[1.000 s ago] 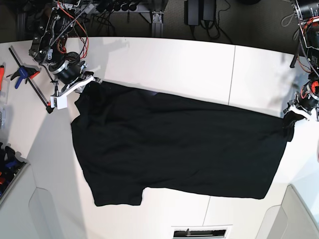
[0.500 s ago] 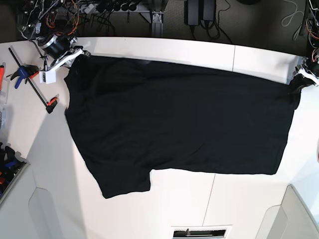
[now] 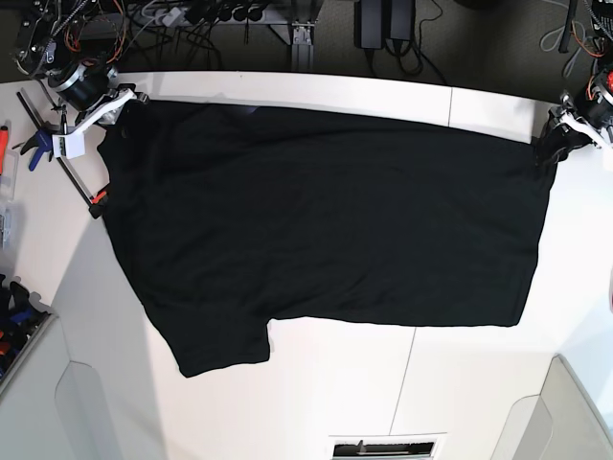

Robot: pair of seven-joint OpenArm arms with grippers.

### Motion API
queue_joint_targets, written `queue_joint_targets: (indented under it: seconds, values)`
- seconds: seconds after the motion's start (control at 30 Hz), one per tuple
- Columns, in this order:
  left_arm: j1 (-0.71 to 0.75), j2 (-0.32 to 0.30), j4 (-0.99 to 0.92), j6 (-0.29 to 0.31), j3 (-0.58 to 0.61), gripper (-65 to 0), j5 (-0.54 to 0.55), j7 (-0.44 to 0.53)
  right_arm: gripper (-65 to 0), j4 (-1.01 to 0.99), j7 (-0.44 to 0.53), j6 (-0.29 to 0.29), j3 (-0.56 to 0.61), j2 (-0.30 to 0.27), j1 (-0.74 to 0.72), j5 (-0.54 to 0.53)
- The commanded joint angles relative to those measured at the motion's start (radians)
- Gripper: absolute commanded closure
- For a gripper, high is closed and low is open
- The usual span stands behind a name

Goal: Layout the t-shirt on the table in an organized manner, then fold the t-shirt properly
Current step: 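Pull the grasped shirt edges apart to straighten the shirt, then release the shirt and move both grippers toward the hem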

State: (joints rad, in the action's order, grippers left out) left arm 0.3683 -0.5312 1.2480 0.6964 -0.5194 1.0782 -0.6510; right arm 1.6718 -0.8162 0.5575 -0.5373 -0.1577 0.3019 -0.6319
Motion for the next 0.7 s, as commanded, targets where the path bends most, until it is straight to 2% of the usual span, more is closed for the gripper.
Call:
queue_joint_targets:
  seconds: [0.0,0.07,0.23,0.3,0.47,0.67]
  values:
    - [-0.002,-0.021,0.013,0.002,-0.014,-24.1,0.018,0.002,-24.7,0.017,0.005,-0.001,-0.006,-0.013,-0.002,-0.005]
    - [-0.002,-0.021,0.017,0.002,-0.034,-24.2,0.022,-0.005,-30.2,0.017,0.005,-0.001,-0.007,-0.013,-0.002,-0.021]
    - [0.002,-0.028,0.077,0.002,-0.126,-33.9,0.046,-0.087,-30.5,0.037,0.005,0.0,-0.007,-0.013,-0.003,-0.035]
    - [0.013,-0.046,0.105,0.002,-0.137,-34.2,0.074,-0.102,-30.5,0.069,0.006,0.0,-0.007,-0.013,-0.006,-0.035]
    - [0.014,-0.084,0.163,0.002,-0.137,-34.2,0.065,-0.086,-30.6,0.182,0.008,-0.001,-0.009,-0.013,-0.013,-0.013]
    - [-0.019,-0.103,0.196,0.002,-0.137,-34.2,0.058,-0.053,-30.8,0.242,0.083,-0.008,-0.022,-0.014,-0.058,0.06]
